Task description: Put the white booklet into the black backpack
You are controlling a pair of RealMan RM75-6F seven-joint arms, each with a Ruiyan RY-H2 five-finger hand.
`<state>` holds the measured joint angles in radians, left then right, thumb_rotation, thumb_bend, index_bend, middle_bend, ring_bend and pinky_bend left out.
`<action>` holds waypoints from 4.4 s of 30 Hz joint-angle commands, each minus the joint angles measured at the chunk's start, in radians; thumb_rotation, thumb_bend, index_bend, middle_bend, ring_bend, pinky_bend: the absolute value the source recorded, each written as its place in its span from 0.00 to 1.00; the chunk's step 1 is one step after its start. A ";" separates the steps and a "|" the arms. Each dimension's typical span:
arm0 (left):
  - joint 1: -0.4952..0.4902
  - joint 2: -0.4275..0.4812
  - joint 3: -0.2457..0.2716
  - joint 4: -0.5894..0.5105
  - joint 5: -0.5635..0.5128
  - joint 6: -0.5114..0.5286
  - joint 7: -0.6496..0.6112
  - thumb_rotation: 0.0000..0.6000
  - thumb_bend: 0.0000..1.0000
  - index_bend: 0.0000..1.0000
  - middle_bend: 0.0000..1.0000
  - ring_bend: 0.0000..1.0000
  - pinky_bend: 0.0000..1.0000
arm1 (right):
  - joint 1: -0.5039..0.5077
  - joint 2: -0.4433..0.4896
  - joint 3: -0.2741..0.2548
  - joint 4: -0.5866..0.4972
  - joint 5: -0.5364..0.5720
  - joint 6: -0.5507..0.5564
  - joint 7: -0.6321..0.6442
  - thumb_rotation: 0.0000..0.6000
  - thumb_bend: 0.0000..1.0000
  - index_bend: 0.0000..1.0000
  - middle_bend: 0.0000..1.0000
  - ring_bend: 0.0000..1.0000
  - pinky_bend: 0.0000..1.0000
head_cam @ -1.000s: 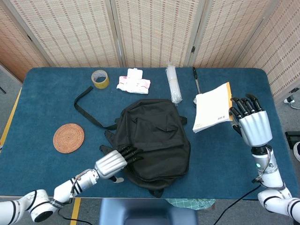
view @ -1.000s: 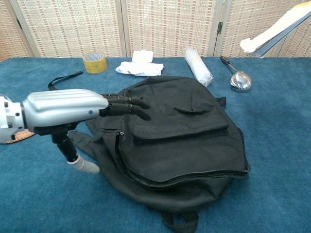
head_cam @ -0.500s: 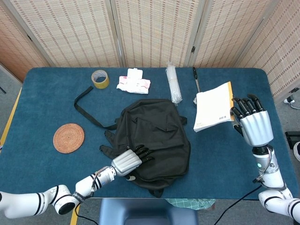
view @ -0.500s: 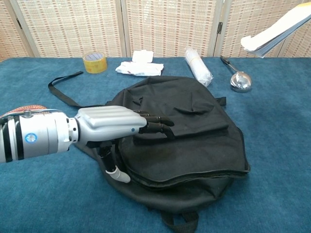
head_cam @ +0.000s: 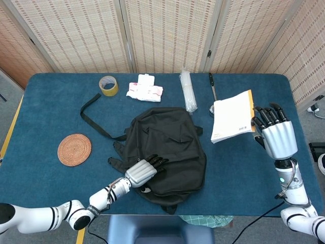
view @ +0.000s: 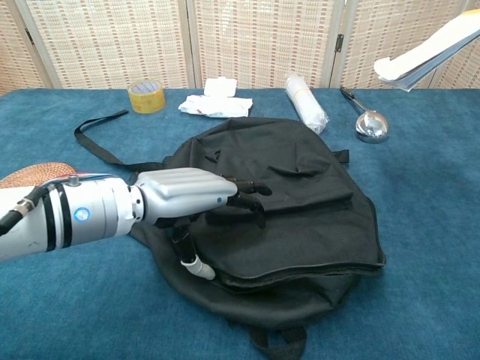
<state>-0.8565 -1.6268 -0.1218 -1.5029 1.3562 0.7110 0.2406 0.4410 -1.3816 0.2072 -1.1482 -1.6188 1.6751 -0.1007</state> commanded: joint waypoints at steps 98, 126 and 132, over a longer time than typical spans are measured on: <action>-0.315 -0.075 -0.320 0.294 -1.017 -0.002 -0.053 1.00 0.50 0.65 0.30 0.23 0.00 | -0.051 -0.357 -0.218 -0.026 -0.255 -0.069 0.385 1.00 0.58 0.72 0.41 0.43 0.40; -0.292 -0.031 -0.302 0.233 -0.980 -0.001 -0.100 1.00 0.50 0.65 0.30 0.21 0.00 | 0.024 -0.548 -0.199 0.288 -0.191 -0.181 0.226 1.00 0.60 0.74 0.41 0.40 0.36; -0.297 -0.019 -0.300 0.206 -0.986 0.014 -0.094 1.00 0.50 0.64 0.30 0.21 0.00 | 0.079 -0.580 -0.176 0.314 -0.174 -0.240 0.174 1.00 0.60 0.74 0.41 0.38 0.34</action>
<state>-1.1524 -1.6473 -0.4221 -1.2960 0.3716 0.7239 0.1458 0.5098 -1.9534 0.0247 -0.8433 -1.7974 1.4448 0.0837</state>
